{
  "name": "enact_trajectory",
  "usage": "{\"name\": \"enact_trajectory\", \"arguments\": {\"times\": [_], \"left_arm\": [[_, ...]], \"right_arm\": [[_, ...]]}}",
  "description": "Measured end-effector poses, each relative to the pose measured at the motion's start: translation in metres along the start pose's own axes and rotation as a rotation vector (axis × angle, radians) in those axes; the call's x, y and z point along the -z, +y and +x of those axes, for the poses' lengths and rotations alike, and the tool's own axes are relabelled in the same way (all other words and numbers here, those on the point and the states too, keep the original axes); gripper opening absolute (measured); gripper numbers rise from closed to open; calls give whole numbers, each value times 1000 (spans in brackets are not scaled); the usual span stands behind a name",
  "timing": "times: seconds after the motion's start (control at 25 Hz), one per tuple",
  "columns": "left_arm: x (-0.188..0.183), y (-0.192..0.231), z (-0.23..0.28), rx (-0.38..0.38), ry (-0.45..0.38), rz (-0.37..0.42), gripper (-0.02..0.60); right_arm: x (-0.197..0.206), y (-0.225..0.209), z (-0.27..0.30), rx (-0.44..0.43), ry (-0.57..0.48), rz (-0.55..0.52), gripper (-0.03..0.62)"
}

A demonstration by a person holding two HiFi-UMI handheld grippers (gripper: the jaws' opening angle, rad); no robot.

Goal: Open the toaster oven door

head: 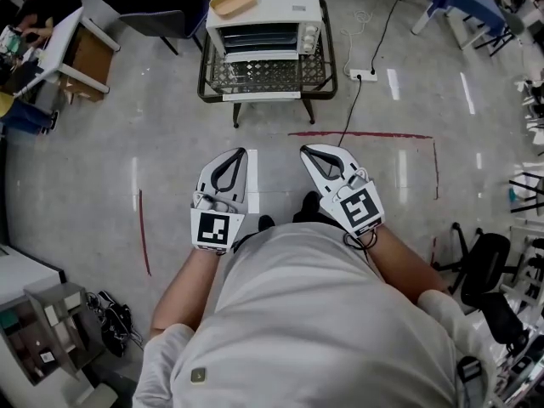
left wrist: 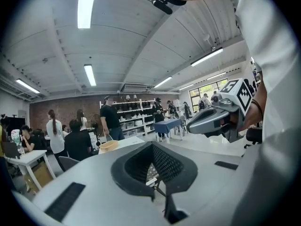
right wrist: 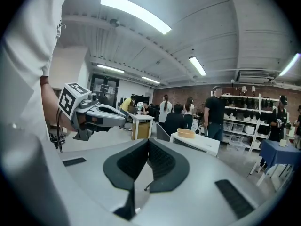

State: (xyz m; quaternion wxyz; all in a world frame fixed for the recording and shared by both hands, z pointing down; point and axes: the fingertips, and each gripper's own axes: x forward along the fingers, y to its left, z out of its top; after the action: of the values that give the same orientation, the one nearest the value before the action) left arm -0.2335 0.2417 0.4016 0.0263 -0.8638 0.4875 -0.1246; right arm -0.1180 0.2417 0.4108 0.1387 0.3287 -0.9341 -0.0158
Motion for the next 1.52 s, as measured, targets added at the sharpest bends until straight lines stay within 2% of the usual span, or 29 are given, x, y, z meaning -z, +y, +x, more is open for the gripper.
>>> {"name": "enact_trajectory", "arguments": {"times": [0.28,0.52,0.76,1.04,1.52], "left_arm": [[2,16,-55,42,9,-25,17],[7,18,-95,80,-14,0,17],[9,18,-127,99,-27,-4,17],[18,7,-142,114,-13,-22,17],[12,0,-148,101,-16,-16,17]], "right_arm": [[-17,55,3,57,-10,27,18],[-17,91,-6,123,7,110,18],[-24,111,-24,169,-16,68,18],[-19,126,-39,179,-22,42,18],[-13,139,-52,168,3,104,18]]}}
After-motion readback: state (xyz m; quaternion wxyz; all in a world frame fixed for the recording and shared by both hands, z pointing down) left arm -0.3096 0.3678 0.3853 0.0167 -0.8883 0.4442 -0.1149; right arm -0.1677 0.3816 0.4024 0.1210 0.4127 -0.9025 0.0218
